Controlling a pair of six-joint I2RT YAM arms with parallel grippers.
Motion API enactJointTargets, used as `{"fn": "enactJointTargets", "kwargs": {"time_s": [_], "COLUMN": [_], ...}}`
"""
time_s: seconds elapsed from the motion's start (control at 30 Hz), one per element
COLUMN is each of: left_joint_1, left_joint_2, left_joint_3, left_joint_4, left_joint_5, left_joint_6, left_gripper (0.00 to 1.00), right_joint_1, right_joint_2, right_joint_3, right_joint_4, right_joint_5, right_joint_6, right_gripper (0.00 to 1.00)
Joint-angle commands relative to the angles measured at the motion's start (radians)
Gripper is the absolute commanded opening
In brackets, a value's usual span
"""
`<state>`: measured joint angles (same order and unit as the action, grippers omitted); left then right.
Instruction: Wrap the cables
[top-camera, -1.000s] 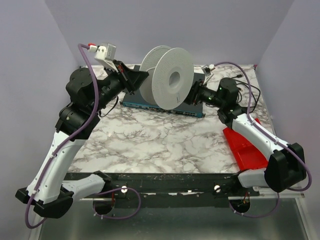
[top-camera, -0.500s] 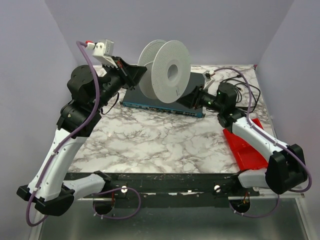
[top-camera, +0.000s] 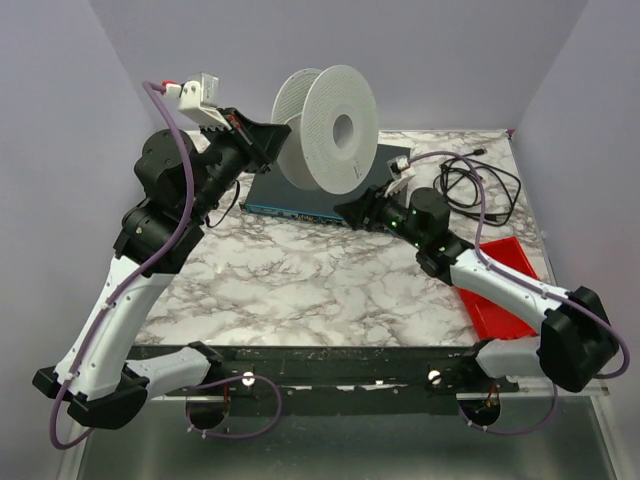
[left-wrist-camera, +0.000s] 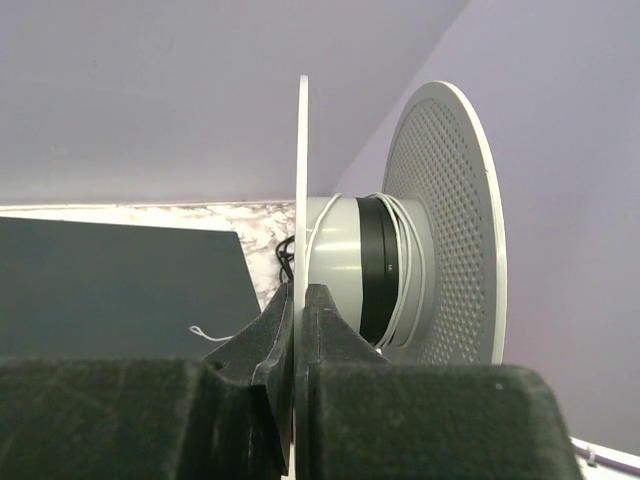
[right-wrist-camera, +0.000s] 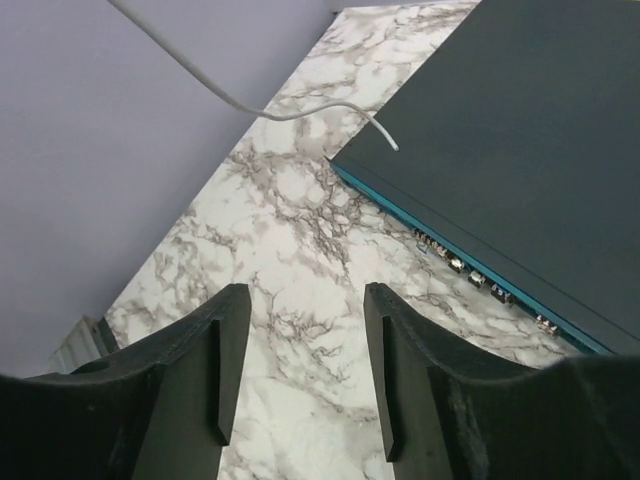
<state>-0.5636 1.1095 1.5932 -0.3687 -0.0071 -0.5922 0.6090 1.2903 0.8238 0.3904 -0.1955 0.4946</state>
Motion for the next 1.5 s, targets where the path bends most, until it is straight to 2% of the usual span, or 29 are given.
{"fn": "enactJointTargets", "kwargs": {"time_s": [0.0,0.2,0.43,0.5,0.63,1.03,1.47], "left_joint_1": [-0.014,-0.027,-0.038,-0.039,-0.044,-0.056,-0.065], "left_joint_2": [-0.002,0.013,0.024,0.026,0.027,0.037,0.049], "left_joint_3": [0.077,0.115,0.146,0.152,0.158,0.169,0.185], "left_joint_4": [0.067,0.052,0.043,0.04,0.042,0.042,0.043], "left_joint_5": [-0.056,-0.067,-0.071,-0.072,-0.071,-0.073,-0.071], "left_joint_6": [-0.029,-0.032,-0.028,-0.027,-0.027,-0.026,-0.015], "left_gripper": [0.0,0.0,0.0,0.0,0.0,0.0,0.0], "right_joint_1": [0.031,0.031,0.031,0.03,0.03,0.049,0.079], "right_joint_2": [0.062,0.128,0.229,0.249,0.289,0.368,0.43], "right_joint_3": [-0.004,-0.083,-0.179,-0.186,-0.175,-0.029,0.042], "right_joint_4": [0.145,0.447,0.875,0.931,0.971,0.902,0.877], "right_joint_5": [0.181,0.191,0.134,0.144,0.143,0.148,0.182], "right_joint_6": [-0.036,-0.018,-0.09,-0.12,-0.183,-0.366,-0.422], "right_gripper": [0.59,0.63,0.66,0.67,0.67,0.65,0.52]}}
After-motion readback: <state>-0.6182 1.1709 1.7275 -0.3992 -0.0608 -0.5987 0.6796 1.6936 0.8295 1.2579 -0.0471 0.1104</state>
